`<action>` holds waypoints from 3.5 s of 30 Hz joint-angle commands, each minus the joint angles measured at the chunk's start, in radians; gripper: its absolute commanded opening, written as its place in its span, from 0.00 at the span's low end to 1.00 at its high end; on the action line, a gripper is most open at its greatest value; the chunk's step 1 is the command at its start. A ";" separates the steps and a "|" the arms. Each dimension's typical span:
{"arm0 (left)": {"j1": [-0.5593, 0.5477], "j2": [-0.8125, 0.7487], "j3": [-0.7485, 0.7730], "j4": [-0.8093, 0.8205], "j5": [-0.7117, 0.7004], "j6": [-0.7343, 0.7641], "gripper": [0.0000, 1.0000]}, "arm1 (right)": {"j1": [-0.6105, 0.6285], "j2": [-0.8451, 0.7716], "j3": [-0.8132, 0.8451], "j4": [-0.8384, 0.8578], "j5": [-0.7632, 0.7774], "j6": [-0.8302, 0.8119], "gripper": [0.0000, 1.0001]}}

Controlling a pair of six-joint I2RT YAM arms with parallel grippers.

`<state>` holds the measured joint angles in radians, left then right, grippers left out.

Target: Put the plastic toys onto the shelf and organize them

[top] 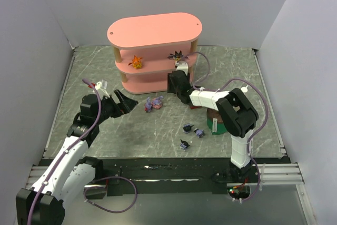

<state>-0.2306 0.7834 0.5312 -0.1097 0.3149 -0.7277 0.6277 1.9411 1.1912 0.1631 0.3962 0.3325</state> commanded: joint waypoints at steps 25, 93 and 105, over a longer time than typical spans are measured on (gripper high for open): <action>-0.003 -0.007 -0.002 0.047 0.026 -0.019 0.96 | -0.010 0.042 0.070 -0.143 0.059 0.128 0.44; -0.003 -0.010 0.004 0.035 0.016 -0.016 0.96 | -0.008 0.090 0.094 -0.249 0.013 0.203 0.73; -0.003 -0.007 0.006 0.038 0.020 -0.016 0.96 | -0.005 -0.079 -0.111 -0.048 0.003 0.243 0.73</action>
<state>-0.2306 0.7826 0.5312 -0.1093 0.3176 -0.7277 0.6304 1.9404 1.1961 0.1165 0.4694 0.4892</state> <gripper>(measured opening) 0.966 0.726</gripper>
